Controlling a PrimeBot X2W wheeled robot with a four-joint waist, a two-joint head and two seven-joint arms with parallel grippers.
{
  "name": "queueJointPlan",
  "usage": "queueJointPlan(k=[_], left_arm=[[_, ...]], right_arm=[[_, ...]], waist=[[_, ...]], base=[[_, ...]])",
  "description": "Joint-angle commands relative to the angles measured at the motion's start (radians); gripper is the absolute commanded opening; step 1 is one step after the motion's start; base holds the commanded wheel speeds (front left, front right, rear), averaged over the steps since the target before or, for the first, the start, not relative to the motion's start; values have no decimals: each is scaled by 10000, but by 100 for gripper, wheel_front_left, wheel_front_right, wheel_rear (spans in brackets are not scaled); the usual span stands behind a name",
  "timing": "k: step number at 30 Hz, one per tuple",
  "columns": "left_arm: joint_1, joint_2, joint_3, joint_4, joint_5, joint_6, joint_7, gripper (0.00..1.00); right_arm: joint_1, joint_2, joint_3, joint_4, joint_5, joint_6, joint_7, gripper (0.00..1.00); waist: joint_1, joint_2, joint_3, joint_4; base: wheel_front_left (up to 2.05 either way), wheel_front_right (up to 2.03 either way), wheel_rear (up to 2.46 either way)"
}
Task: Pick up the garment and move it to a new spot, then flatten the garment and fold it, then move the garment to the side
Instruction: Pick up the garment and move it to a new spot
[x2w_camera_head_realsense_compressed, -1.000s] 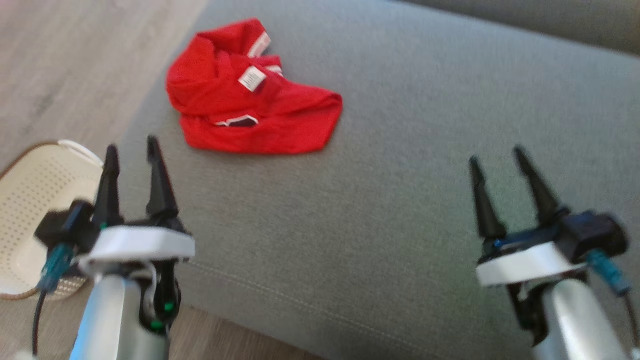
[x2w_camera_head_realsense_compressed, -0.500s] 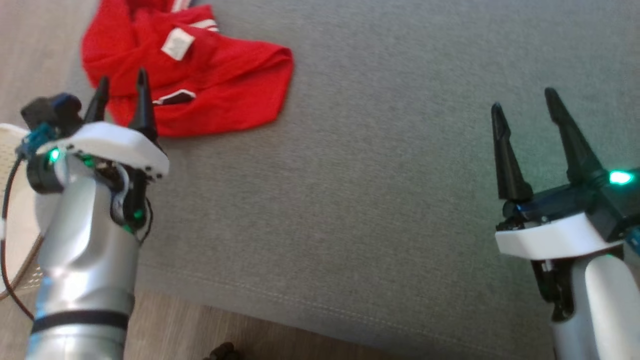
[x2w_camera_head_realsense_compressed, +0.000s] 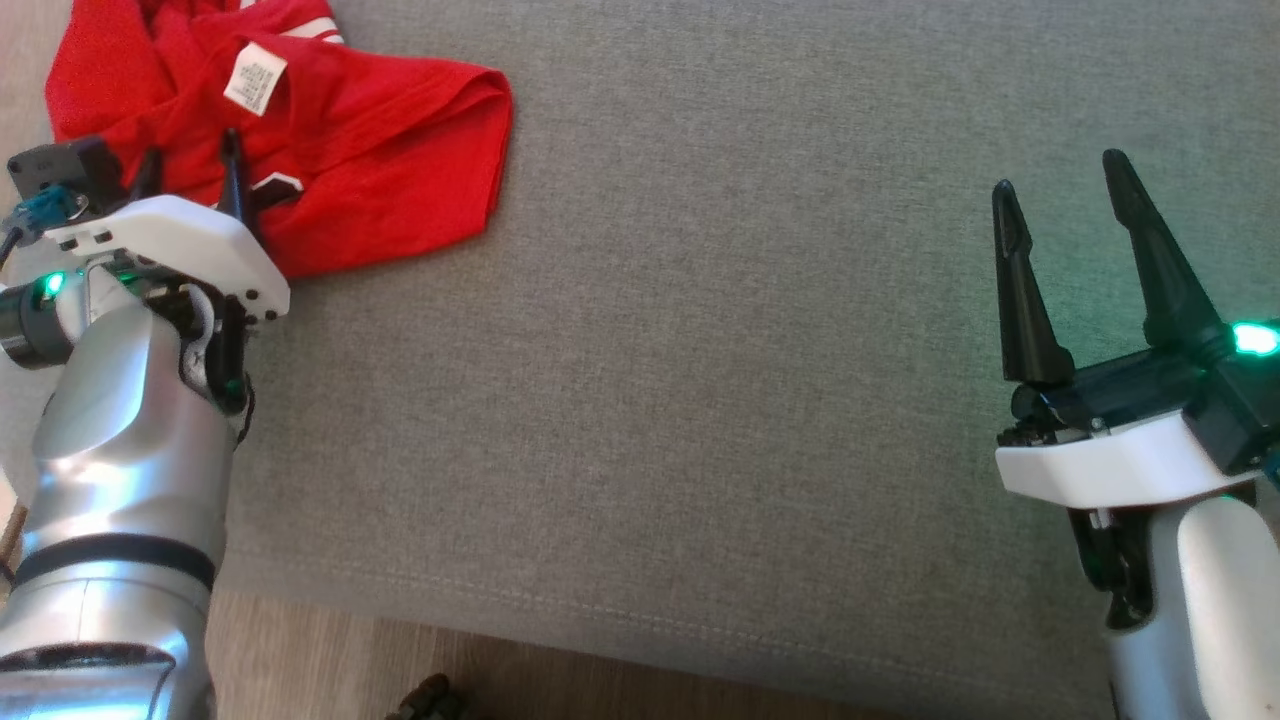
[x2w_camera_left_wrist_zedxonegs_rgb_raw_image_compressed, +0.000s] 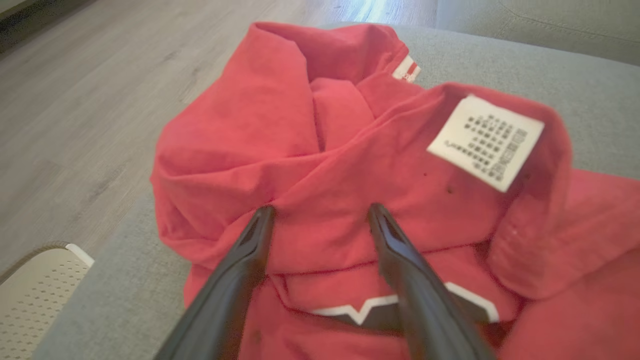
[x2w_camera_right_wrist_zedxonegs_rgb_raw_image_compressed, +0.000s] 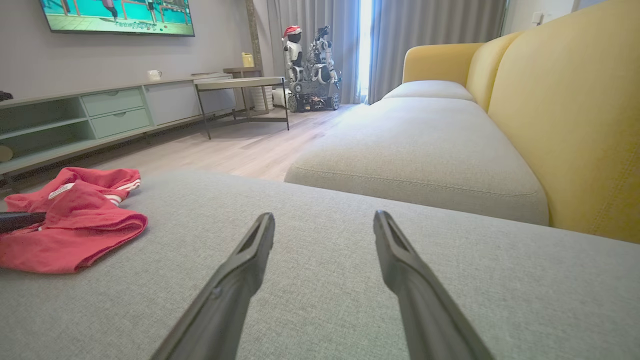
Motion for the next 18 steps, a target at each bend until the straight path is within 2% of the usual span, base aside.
queueJointPlan(k=[1,2,3,4,5,10,13,18], left_arm=[[-266,579,164,-58,-43,-32,-75,100],[-345,585,159,128,-75,-97,-69,95],[-413,585,165,300,-122,-180,-64,42],[-466,595,169,451,-160,-243,-71,9],[-511,621,160,578,-171,-283,-105,0],[-619,882,123,521,-65,-314,-565,0],[-427,1089,428,-800,16,-87,-662,0],[452,1084,970,-3573,363,101,-667,0]], right_arm=[[-163,-37,250,-298,-8,-7,-82,100],[-202,-29,239,-277,-2,-7,-103,100],[-242,-20,229,-255,4,-7,-127,100],[-276,-9,221,-234,6,-7,-155,100],[-304,3,213,-208,12,-7,-184,100],[-326,75,180,29,37,-7,-330,100],[-294,192,201,290,65,-7,-514,100],[-241,346,221,711,145,-7,-770,100]], waist=[[-1,0,2,-28],[-1,0,3,-54],[-1,0,2,-81],[-1,0,-8,-107],[-1,0,-24,-134],[-1,0,-261,-216],[-1,0,-668,-253],[-1,0,-1415,-313]], base=[[0,0,0],[0,0,0],[0,0,0],[0,0,0],[0,0,0],[0,0,0],[0,0,0],[0,0,0]])
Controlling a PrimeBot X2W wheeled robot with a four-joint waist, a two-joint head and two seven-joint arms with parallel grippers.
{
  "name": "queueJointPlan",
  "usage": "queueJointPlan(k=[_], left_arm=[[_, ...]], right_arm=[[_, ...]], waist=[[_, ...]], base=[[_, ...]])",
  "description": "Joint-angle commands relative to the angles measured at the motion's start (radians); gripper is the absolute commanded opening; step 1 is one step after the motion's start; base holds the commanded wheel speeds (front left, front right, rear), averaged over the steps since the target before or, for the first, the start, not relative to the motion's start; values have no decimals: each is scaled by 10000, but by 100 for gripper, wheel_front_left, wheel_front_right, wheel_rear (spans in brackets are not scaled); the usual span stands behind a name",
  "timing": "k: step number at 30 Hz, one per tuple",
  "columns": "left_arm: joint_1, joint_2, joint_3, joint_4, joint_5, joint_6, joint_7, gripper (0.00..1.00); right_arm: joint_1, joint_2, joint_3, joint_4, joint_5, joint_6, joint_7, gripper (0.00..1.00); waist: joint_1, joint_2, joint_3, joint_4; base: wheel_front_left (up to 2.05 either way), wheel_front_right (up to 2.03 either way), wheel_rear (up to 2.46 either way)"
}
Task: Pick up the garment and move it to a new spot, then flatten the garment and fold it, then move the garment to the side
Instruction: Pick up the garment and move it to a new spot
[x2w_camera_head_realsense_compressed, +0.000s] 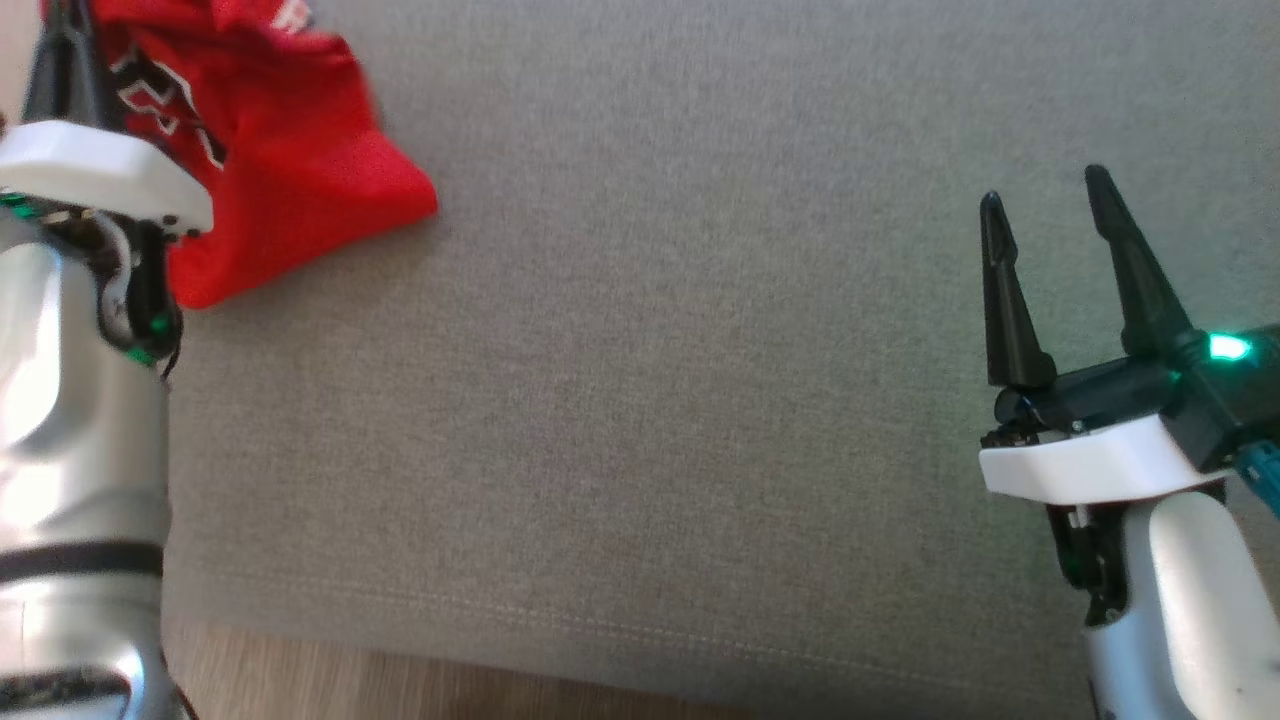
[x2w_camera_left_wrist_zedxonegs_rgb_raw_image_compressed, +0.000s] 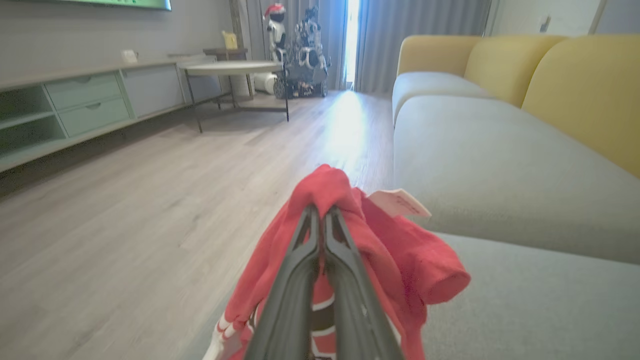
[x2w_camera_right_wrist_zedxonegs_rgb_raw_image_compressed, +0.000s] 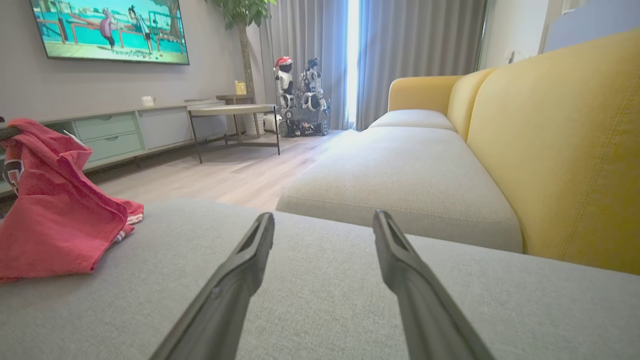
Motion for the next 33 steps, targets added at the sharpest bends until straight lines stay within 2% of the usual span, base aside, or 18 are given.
queueJointPlan(k=[1,7,14,24,33], left_arm=[[141,549,402,-736,125,30,-117,0],[990,297,807,-3509,557,-128,-118,0],[1655,8,1098,-5584,741,-340,-119,0],[1954,-166,1055,-7028,590,-574,-98,0],[1786,-608,82,-8291,384,-789,639,0]], right_arm=[[-41,136,217,-245,76,-7,-121,100],[126,285,220,240,224,-7,-367,100],[342,361,261,683,442,-7,-637,100],[533,369,272,844,970,-7,-883,100],[427,370,301,963,1260,-7,-1055,100]], waist=[[0,0,-431,-45],[0,0,-1287,-143],[0,0,-2155,-354],[0,0,-2599,-722],[0,0,-2347,-1289]], base=[[0,0,0],[0,0,0],[0,0,0],[0,0,0],[0,0,0]])
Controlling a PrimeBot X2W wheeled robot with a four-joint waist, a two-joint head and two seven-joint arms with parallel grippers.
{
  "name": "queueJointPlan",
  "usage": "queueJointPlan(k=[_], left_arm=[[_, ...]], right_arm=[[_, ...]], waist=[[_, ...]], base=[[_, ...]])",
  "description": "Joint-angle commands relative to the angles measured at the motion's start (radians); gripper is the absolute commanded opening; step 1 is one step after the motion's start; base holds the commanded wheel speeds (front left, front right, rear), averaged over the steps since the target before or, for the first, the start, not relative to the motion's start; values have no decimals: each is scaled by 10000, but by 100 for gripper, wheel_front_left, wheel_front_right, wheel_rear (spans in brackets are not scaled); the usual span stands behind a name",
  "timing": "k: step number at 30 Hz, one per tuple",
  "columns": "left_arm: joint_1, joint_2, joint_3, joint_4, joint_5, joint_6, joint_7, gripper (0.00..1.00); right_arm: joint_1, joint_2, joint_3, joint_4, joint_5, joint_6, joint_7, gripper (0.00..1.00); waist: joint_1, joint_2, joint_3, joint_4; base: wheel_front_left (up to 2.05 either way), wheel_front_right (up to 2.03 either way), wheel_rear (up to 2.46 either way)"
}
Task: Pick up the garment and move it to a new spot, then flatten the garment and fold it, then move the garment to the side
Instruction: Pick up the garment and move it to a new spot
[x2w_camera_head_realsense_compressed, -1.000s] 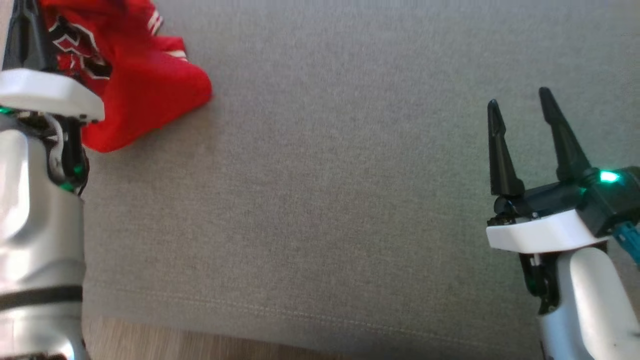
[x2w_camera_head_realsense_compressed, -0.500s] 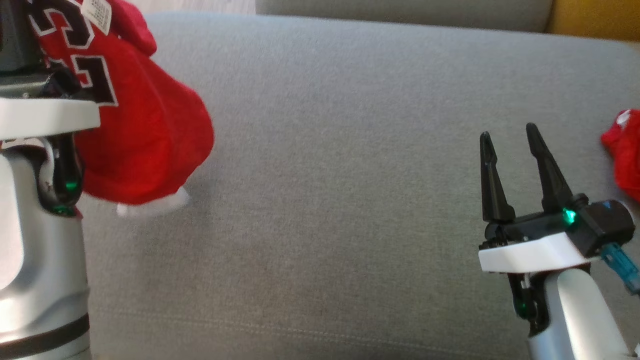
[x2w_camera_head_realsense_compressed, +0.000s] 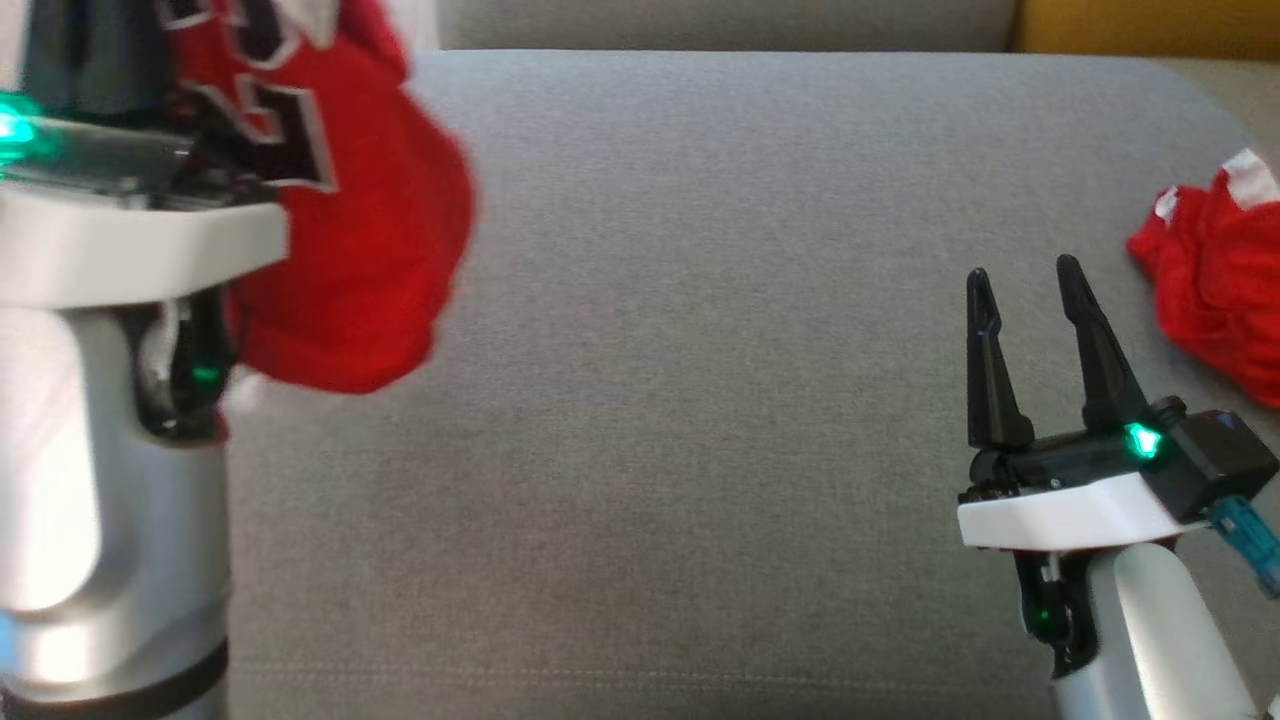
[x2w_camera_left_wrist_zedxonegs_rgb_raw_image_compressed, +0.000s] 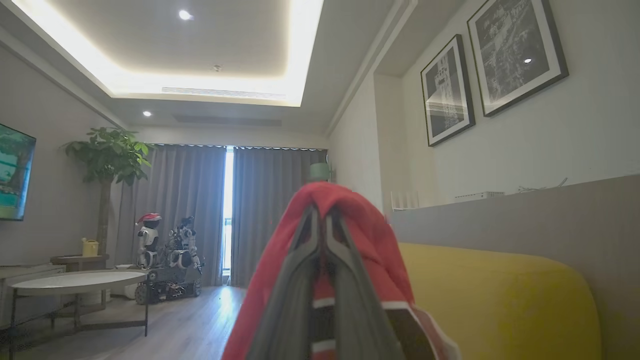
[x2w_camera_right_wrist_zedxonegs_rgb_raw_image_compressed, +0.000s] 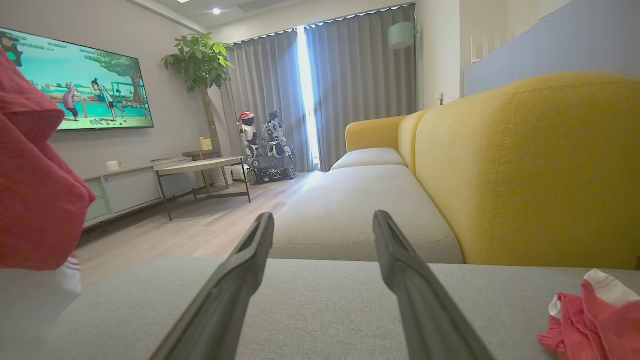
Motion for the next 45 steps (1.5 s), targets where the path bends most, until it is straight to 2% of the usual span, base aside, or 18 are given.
queueJointPlan(k=[1,12,19,22,23,24,25,28,32,36,45], left_arm=[[-454,229,148,-454,-1,-45,155,0],[-685,-558,-1509,-326,28,29,376,0],[-924,-838,-3491,1693,-4,361,-246,0],[-993,-852,-4770,2571,-685,776,-521,0],[-1005,-853,-5267,2849,-925,901,-571,20],[-1004,-854,-5771,3126,-1159,988,-603,72],[-1000,-854,-6233,3370,-1443,1052,-626,100],[-1108,-856,-7317,3925,-2036,1161,-675,100],[-1274,-856,-7593,4228,-2335,1495,-705,100],[-1345,-857,-6988,4155,-2285,1869,-712,100],[-338,-687,-4815,3056,-1510,1929,-715,100]], right_arm=[[-275,11,274,-271,73,-7,-139,100],[-726,12,357,-357,277,-7,-212,100],[-1042,12,339,-591,404,-7,-217,100],[-1145,12,380,-627,490,-7,-218,100],[-1174,12,395,-631,521,-7,-218,100],[-1197,12,410,-630,546,-7,-218,100],[-1213,12,418,-626,568,-7,-218,100],[-1221,12,372,-623,600,-7,-219,100],[-1176,12,237,-645,587,-7,-219,100],[-1110,12,114,-648,500,-7,-219,100],[-833,12,55,-479,94,-7,-219,100]], waist=[[1,0,102,-182],[1,0,730,-1553],[1,0,1313,-2528],[1,0,1487,-2945],[1,0,1527,-3065],[1,0,1557,-3174],[1,0,1579,-3263],[1,0,1602,-3391],[1,0,1586,-3308],[1,0,1473,-2921],[1,0,757,-1498]], base=[[0,0,0],[0,0,0],[0,0,0],[0,0,0],[0,0,0],[0,0,0],[0,0,0],[0,0,0],[0,0,0],[0,0,0],[0,0,0]])
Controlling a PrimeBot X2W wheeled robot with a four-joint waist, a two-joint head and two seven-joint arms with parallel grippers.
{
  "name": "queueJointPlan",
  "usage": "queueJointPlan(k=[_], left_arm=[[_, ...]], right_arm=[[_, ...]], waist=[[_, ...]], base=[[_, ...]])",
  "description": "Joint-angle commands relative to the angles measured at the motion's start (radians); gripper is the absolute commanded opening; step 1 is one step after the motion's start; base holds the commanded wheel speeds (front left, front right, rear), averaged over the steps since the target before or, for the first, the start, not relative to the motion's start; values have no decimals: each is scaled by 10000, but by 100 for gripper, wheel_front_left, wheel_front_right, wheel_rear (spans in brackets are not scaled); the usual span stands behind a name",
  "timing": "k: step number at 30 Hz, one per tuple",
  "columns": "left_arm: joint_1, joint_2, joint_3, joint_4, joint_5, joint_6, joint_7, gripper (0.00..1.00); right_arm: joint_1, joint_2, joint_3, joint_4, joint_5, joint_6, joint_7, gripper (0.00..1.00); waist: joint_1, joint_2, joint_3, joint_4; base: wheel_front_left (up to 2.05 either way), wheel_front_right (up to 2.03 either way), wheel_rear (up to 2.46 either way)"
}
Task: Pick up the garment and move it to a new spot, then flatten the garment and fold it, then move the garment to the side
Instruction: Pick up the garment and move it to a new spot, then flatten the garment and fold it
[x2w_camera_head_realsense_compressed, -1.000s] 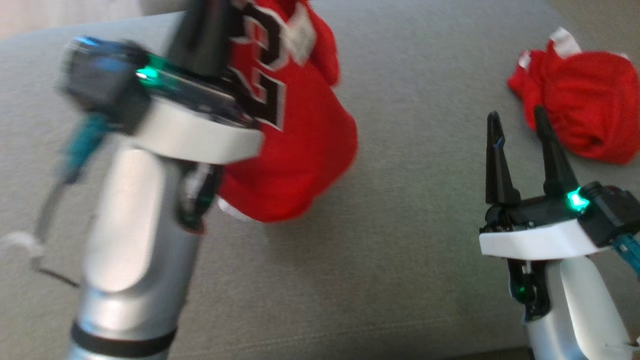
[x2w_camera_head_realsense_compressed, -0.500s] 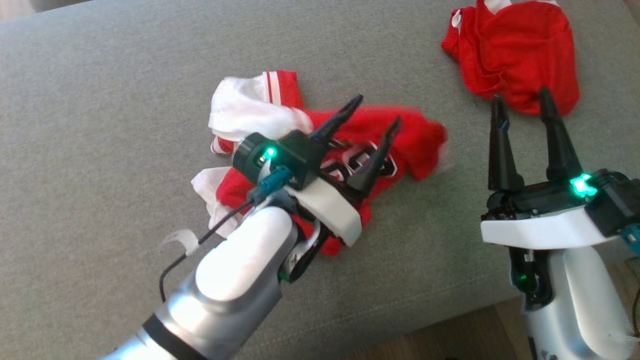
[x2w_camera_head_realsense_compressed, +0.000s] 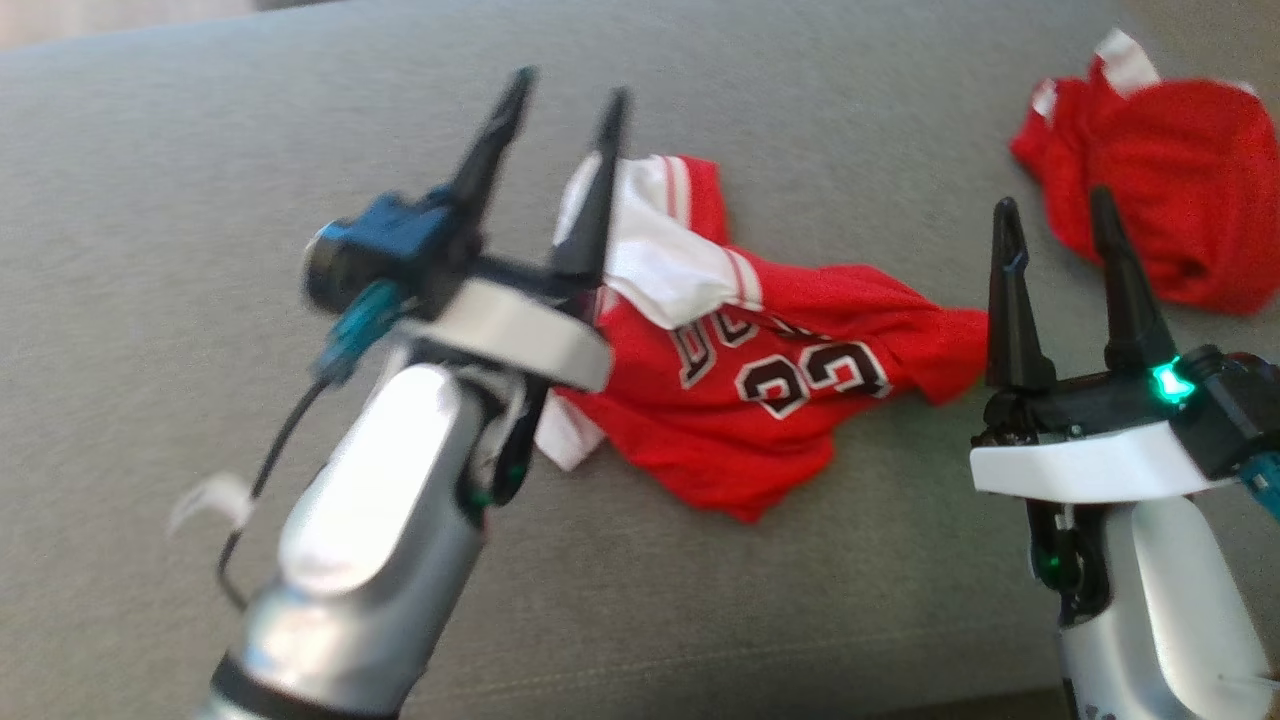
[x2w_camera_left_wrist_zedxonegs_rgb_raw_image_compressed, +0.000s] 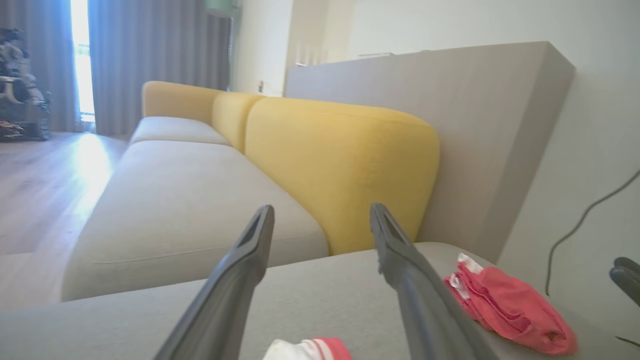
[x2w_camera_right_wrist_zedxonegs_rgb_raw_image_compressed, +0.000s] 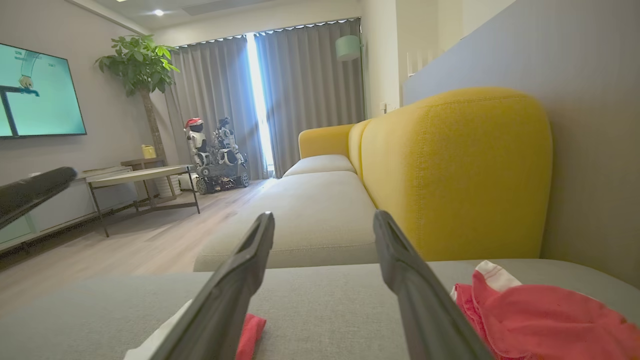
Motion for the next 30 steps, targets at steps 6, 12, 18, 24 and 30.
queueJointPlan(k=[6,12,18,24,30], left_arm=[[1571,284,1818,-1273,502,-158,-58,100],[3629,121,3152,-2059,761,-431,-58,100],[4729,7,3501,-2464,989,-636,-58,100],[5391,-2,3051,-3035,901,-329,-58,100],[5662,-3,2780,-3254,861,-80,-58,100]], right_arm=[[282,1,263,-143,-328,-7,-106,100],[618,1,234,2,-479,-7,-74,100],[887,1,260,110,-575,-7,12,100],[1051,1,289,197,-624,-7,30,100],[1076,1,376,236,-641,-7,54,100]], waist=[[0,0,-998,1246],[0,0,-1475,1827],[0,0,-1794,2098],[0,0,-1936,2148],[0,0,-1893,2049]], base=[[0,0,0],[0,0,0],[0,0,0],[0,0,0],[0,0,0]])
